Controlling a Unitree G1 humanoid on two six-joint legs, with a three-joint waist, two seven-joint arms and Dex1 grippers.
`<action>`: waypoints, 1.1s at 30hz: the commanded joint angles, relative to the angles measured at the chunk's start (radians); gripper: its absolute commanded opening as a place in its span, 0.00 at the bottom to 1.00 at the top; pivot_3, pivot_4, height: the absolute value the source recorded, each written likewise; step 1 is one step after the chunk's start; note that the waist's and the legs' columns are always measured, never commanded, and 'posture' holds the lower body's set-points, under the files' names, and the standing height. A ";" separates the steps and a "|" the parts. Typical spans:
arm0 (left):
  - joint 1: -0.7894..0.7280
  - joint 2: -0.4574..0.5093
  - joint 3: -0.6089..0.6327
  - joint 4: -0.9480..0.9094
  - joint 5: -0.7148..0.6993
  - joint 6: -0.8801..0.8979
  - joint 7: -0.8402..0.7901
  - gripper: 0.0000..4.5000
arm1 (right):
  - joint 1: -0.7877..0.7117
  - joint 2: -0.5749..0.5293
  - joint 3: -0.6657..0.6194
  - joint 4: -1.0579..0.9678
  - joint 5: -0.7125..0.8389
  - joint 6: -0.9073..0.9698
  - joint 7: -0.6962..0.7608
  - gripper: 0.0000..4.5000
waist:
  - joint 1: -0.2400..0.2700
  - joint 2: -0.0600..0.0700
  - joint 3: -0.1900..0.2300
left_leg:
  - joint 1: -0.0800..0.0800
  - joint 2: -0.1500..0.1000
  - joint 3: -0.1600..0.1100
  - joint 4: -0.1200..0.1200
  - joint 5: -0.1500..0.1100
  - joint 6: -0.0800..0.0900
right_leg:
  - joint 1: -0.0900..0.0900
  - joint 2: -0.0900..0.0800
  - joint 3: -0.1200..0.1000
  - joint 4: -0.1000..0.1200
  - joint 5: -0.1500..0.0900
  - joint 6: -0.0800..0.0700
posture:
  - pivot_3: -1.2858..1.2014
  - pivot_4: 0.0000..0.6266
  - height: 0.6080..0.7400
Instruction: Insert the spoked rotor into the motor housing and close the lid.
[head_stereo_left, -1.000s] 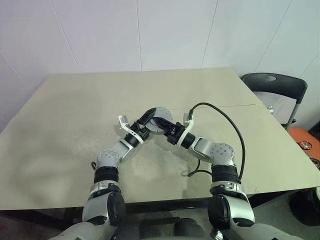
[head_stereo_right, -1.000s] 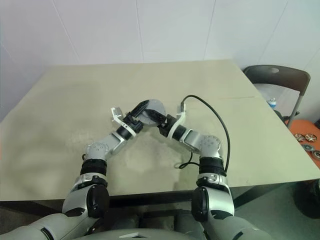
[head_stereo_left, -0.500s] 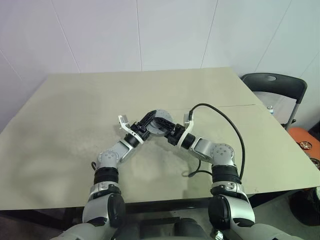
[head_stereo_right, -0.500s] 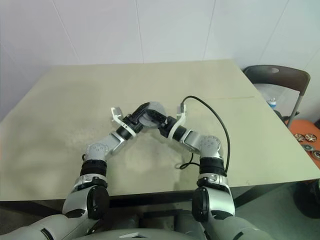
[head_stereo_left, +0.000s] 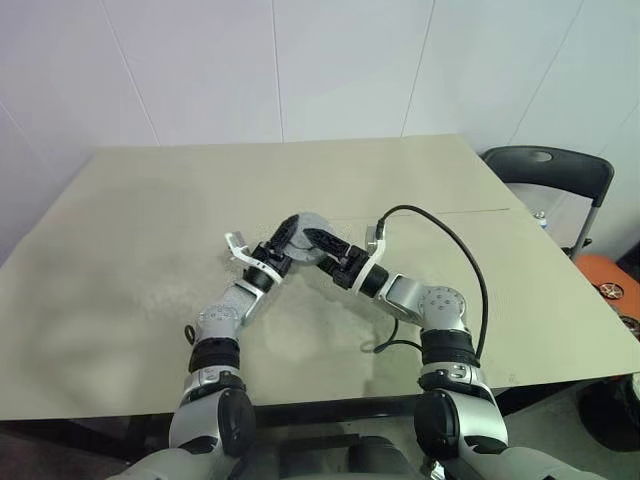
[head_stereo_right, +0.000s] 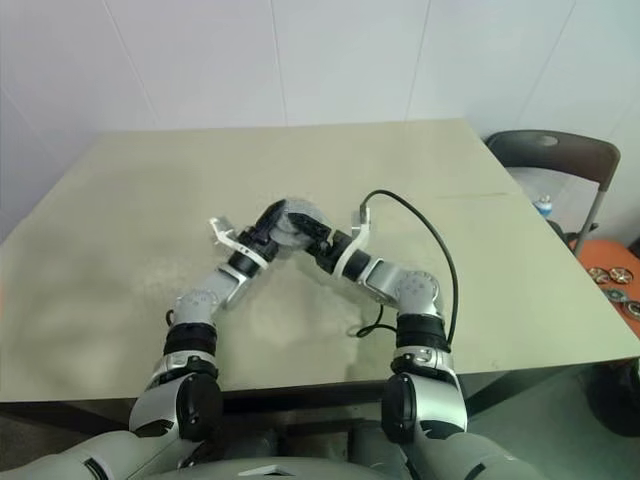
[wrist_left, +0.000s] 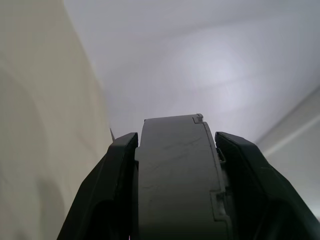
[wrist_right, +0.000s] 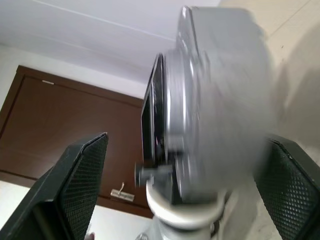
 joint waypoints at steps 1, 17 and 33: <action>-0.042 0.056 0.102 0.018 0.019 -0.265 0.085 0.48 | -0.040 0.002 -0.002 -0.050 0.056 0.007 0.045 0.99 | -0.001 -0.001 0.000 | 0.000 0.000 0.000 0.000 0.000 0.000 | 0.000 0.000 0.000 0.000 0.000 0.000 | 0.52 0.00 1.00; -0.062 0.240 0.173 0.208 0.109 -0.609 0.116 0.48 | -0.041 -0.004 0.015 -0.047 0.057 0.020 0.051 0.99 | 0.006 -0.005 -0.003 | -0.002 -0.004 -0.002 0.001 0.000 0.000 | 0.000 -0.004 -0.001 -0.001 0.001 0.002 | 0.52 0.00 1.00; -0.063 0.292 0.178 0.327 0.184 -0.774 0.206 0.48 | -0.053 -0.012 0.029 -0.024 0.046 0.032 0.064 0.99 | 0.000 -0.007 -0.004 | -0.001 -0.003 -0.002 0.001 0.000 -0.001 | 0.000 -0.004 -0.001 0.000 0.002 0.002 | 0.52 0.00 1.00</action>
